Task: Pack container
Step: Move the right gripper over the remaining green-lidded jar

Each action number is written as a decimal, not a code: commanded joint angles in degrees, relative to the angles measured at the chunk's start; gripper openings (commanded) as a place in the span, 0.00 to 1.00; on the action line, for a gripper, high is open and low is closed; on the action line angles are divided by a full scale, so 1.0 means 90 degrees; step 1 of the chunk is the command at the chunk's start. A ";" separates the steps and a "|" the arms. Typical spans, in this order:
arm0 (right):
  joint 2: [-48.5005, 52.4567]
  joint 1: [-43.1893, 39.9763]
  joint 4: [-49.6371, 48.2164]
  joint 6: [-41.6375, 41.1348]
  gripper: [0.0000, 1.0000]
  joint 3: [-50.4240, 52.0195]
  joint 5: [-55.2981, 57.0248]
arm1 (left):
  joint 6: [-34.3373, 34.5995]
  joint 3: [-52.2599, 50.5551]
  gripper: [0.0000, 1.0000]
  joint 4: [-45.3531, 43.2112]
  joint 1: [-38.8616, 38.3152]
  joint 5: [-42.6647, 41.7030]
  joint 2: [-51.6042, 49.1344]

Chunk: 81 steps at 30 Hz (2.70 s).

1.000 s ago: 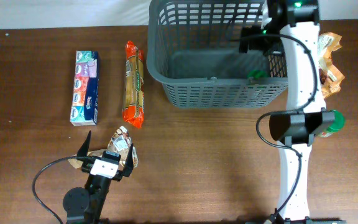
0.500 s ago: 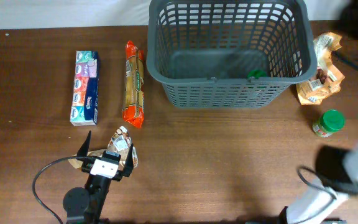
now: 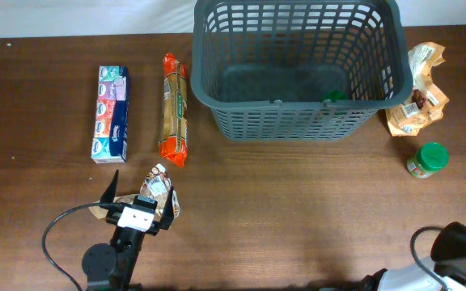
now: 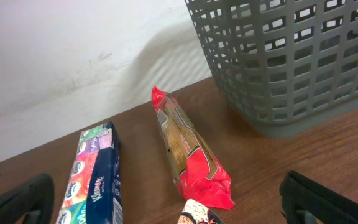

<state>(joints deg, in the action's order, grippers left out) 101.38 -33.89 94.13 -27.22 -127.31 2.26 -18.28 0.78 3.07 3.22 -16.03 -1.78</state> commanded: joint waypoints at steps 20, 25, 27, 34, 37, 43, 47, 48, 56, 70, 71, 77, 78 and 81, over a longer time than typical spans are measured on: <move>0.0027 -0.0029 -0.2652 -0.0170 0.99 0.4235 -0.0274 | -0.0075 -0.0029 0.99 0.0027 -0.0027 -0.0024 -0.0029; 0.0027 -0.0029 -0.3099 -0.0163 0.99 0.4864 -0.0284 | -0.0075 -0.0029 0.99 0.0027 -0.0027 -0.0024 -0.0029; 0.0027 -0.0029 -0.3330 0.0010 0.99 0.5056 -0.0352 | -0.0075 -0.0029 0.99 0.0027 -0.0027 -0.0024 -0.0029; 0.0029 -0.0022 -0.3718 0.0289 0.99 0.5309 -0.0512 | -0.0075 -0.0029 0.99 0.0027 -0.0027 -0.0024 -0.0029; 0.0029 -0.0022 -0.3847 0.0403 0.99 0.5309 -0.0733 | -0.0075 -0.0029 0.99 0.0027 -0.0027 -0.0024 -0.0029; 0.0102 -0.0022 -0.3937 0.0401 0.99 0.5309 -0.0755 | -0.0075 -0.0029 0.99 0.0027 -0.0027 -0.0024 -0.0029; 0.0359 -0.0022 -0.4005 0.0398 0.99 0.5309 -0.0750 | -0.0073 -0.0029 0.99 0.0027 -0.0027 -0.0024 -0.0029; 0.0444 -0.0024 -0.4005 0.0398 0.99 0.5309 -0.0748 | -0.0075 -0.0029 0.99 0.0027 -0.0027 -0.0024 -0.0029; 0.1037 -0.0022 -0.3988 0.0447 0.98 0.5309 -0.0527 | -0.0075 -0.0029 0.99 0.0027 -0.0027 -0.0024 -0.0029; 0.1365 -0.0022 -0.4131 0.0670 0.99 0.5309 -0.0136 | -0.0075 -0.0029 0.99 0.0027 -0.0027 -0.0024 -0.0029; 0.1375 -0.0022 -0.4136 0.0670 0.99 0.5309 -0.0090 | -0.0075 -0.0029 0.99 0.0027 -0.0027 -0.0024 -0.0029; 0.1377 -0.0022 -0.4192 0.0719 0.99 0.5309 0.0039 | -0.0075 -0.0029 0.99 0.0027 -0.0027 -0.0022 -0.0029; 0.1379 -0.0022 -0.4209 0.0721 0.99 0.5309 0.0041 | -0.0075 -0.0029 0.99 0.0027 -0.0027 -0.0022 -0.0029; 0.1379 -0.0022 -0.4250 0.0835 0.99 0.5309 0.0049 | -0.0075 -0.0029 0.99 0.0027 -0.0027 -0.0024 -0.0029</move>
<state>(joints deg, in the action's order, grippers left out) 112.79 -33.89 56.18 -20.73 -79.92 1.26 -18.28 0.78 3.05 3.22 -16.03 -1.89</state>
